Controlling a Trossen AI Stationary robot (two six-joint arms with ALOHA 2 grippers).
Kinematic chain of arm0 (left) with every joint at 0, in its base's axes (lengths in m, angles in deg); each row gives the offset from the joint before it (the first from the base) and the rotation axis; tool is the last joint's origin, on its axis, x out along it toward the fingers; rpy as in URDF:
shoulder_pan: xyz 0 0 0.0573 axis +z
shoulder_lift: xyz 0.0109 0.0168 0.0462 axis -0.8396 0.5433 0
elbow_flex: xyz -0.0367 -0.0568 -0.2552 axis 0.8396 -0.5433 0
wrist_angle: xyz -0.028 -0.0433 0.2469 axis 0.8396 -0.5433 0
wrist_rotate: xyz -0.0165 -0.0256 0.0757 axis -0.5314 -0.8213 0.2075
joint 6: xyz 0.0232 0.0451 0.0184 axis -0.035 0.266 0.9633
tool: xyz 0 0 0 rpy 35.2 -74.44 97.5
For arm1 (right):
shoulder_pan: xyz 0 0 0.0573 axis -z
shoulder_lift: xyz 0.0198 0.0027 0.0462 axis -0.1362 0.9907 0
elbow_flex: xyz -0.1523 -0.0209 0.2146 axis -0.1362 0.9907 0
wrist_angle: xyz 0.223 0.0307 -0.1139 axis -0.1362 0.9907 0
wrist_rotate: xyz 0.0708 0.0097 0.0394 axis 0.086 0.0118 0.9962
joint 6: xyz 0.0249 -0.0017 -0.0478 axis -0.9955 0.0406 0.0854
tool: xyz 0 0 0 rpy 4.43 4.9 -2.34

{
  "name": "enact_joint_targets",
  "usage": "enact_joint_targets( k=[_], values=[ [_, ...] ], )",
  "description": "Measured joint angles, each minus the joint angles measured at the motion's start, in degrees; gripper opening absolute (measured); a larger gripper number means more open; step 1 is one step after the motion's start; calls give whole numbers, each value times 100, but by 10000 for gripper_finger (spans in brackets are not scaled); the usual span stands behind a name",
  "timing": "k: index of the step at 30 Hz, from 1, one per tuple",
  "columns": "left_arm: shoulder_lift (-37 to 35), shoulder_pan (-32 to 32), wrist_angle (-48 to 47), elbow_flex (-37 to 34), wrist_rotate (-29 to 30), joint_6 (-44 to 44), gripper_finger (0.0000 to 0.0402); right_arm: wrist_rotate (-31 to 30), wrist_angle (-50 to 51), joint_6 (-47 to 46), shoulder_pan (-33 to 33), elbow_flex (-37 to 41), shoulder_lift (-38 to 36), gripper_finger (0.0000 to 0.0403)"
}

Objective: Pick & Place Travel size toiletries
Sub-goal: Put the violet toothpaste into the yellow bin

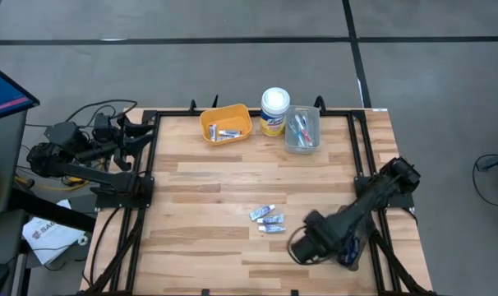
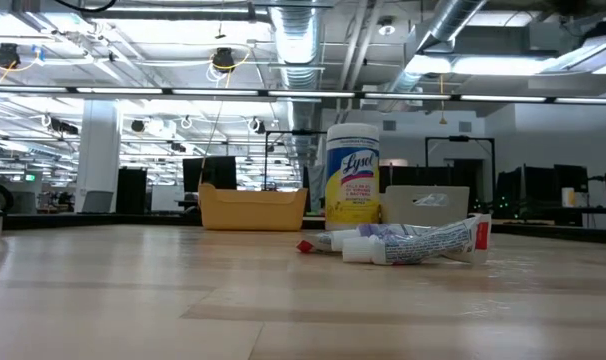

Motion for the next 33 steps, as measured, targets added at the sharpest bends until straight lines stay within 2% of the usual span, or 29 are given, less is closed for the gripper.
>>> enact_joint_targets(
  k=[4, 8, 13, 17, 20, 27, 33],
  values=[
    [-254, 1, -80, 1, 376, 315, 159, -1034, -245, 1218, 479, -590, -11, 271],
    [-708, 0, -192, -232, 505, 438, 159, -1793, -1198, 2859, 1179, -744, -11, 269],
    [-1387, 2, -208, -947, 477, 141, 159, -1879, -2446, 5305, 1970, -664, 107, 269],
    [-1867, 0, -211, -1641, 429, -39, 159, -1868, -2840, 7201, 2415, -664, 99, 269],
    [-1926, 0, -224, -2110, 337, -155, 159, -1866, -2917, 8245, 2673, -662, 103, 265],
    [-1711, 0, 356, -2968, -170, -638, 159, -1527, -3059, 9065, 2895, -626, 202, 238],
    [-1665, 0, 829, -3237, -318, -788, 159, -1235, -3122, 9298, 2755, -262, 587, 211]
  ],
)
